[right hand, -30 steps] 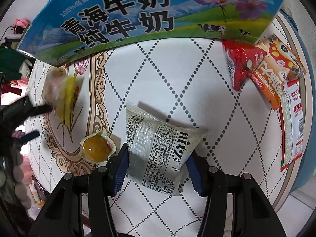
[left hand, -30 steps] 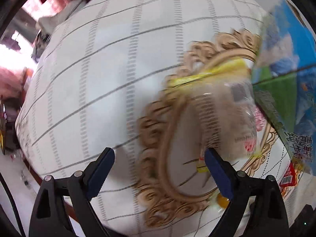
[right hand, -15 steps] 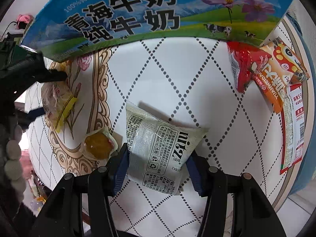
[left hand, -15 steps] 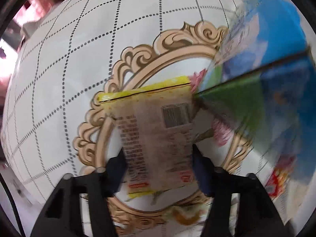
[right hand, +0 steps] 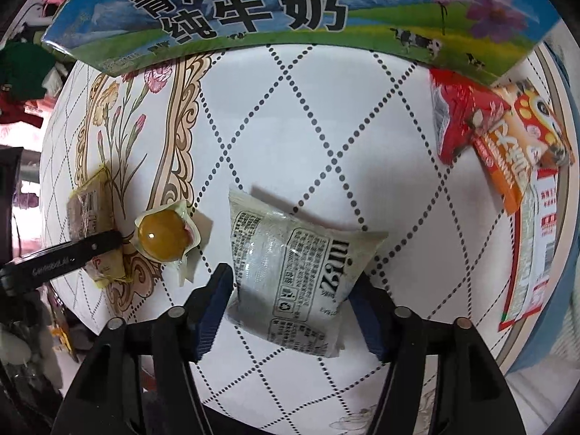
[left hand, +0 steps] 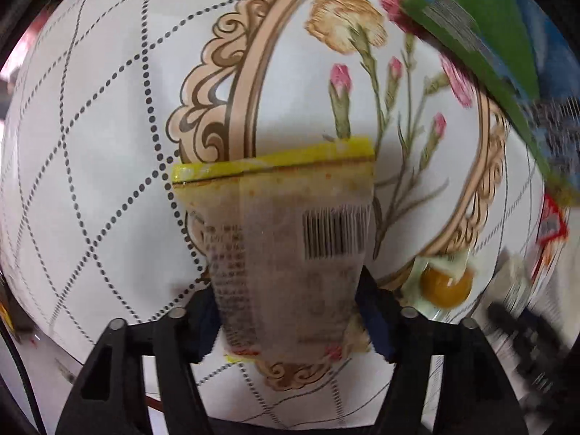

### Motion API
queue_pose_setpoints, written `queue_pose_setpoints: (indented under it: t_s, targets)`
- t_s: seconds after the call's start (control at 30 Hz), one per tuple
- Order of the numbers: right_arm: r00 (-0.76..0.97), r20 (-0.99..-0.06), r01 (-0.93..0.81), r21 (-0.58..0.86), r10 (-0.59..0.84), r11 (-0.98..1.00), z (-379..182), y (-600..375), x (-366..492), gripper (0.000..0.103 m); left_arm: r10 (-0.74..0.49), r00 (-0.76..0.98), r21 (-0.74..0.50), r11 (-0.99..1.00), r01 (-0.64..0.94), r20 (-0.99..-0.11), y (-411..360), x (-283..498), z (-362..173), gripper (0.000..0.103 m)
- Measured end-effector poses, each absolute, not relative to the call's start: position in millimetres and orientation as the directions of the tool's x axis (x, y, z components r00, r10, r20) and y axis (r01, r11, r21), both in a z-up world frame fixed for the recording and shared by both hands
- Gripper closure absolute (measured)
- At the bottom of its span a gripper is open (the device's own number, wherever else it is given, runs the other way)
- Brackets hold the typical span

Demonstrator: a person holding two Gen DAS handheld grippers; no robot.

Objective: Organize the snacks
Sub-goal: 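Grasp the white bread bag with the left gripper while the right grasps the white mizi bag, then carry both bags into the box and open both grippers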

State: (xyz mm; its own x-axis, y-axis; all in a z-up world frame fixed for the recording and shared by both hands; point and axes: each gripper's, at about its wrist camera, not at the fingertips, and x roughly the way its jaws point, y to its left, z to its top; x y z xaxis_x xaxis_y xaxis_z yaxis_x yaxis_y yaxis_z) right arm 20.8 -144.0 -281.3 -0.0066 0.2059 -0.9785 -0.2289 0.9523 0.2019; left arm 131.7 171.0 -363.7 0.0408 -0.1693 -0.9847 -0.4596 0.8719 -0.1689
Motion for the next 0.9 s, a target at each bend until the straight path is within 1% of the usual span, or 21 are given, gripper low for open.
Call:
queue_pose_setpoints:
  t_s: [0.13, 0.17, 0.23, 0.27, 0.3, 0.33, 0.37, 0.43, 0.53, 0.63, 0.77, 0.87, 0.9]
  targets:
    - [0.014, -0.981, -0.213, 0.184, 0.191, 0.959, -285.0, -136.3, 10.0, 0.033, -0.163, 0.082, -0.182, 0.844, -0.505, -0.983, 182.5, 136.0, -364.6, 0.036]
    - [0.024, -0.983, -0.215, 0.171, 0.180, 0.962, -287.2, -135.5, 6.2, 0.033, -0.164, 0.091, -0.188, 0.839, -0.510, -0.982, 197.2, 155.3, -366.6, 0.036]
    - [0.046, -0.985, -0.218, 0.150, 0.164, 0.964, -289.0, -130.6, -2.3, 0.033, -0.140, 0.103, -0.173, 0.843, -0.510, -0.985, 205.3, 149.1, -361.6, 0.045]
    - [0.058, -0.985, -0.217, 0.149, 0.165, 0.965, -289.5, -129.9, -5.1, 0.034, -0.126, 0.108, -0.163, 0.852, -0.497, -0.986, 213.5, 147.2, -356.3, 0.046]
    - [0.069, -0.984, -0.217, 0.147, 0.166, 0.965, -289.9, -129.9, -7.3, 0.040, -0.113, 0.107, -0.151, 0.863, -0.481, -0.988, 223.9, 134.5, -343.5, 0.048]
    - [0.076, -0.984, -0.221, 0.144, 0.164, 0.965, -290.5, -129.2, -9.6, 0.049, -0.098, 0.104, -0.136, 0.874, -0.467, -0.990, 219.7, 135.4, -342.3, 0.053]
    - [0.076, -0.982, -0.232, 0.150, 0.171, 0.961, -290.7, -129.7, -13.2, 0.049, -0.090, 0.102, -0.126, 0.886, -0.446, -0.991, 217.8, 133.4, -338.5, 0.055]
    - [0.076, -0.979, -0.238, 0.166, 0.189, 0.957, -289.4, -131.3, -17.9, 0.050, -0.090, 0.106, -0.126, 0.900, -0.416, -0.990, 189.7, 129.3, -327.6, 0.058]
    - [0.074, -0.969, -0.236, 0.211, 0.234, 0.949, -280.6, -138.9, -21.2, 0.051, -0.100, 0.150, -0.148, 0.924, -0.353, -0.984, 176.9, 122.5, -293.2, 0.059]
    - [0.087, -0.952, -0.228, 0.268, 0.294, 0.936, -259.5, -148.6, -20.4, 0.052, -0.144, 0.201, -0.201, 0.932, -0.301, -0.969, 169.3, 128.8, -258.6, 0.059]
    - [0.134, -0.910, -0.225, 0.357, 0.392, 0.907, -213.1, -162.3, -10.2, 0.052, -0.198, 0.311, -0.270, 0.941, -0.206, -0.930, 145.4, 155.2, -188.2, 0.059]
    - [0.198, -0.870, -0.237, 0.404, 0.451, 0.884, -167.3, -176.7, 3.7, 0.052, -0.230, 0.360, -0.297, 0.945, -0.140, -0.904, 133.8, 207.3, -156.0, 0.059]
    - [0.228, -0.857, -0.244, 0.409, 0.462, 0.879, -151.5, -180.9, 9.9, 0.052, -0.216, 0.373, -0.278, 0.953, -0.123, -0.902, 122.3, 224.1, -142.0, 0.059]
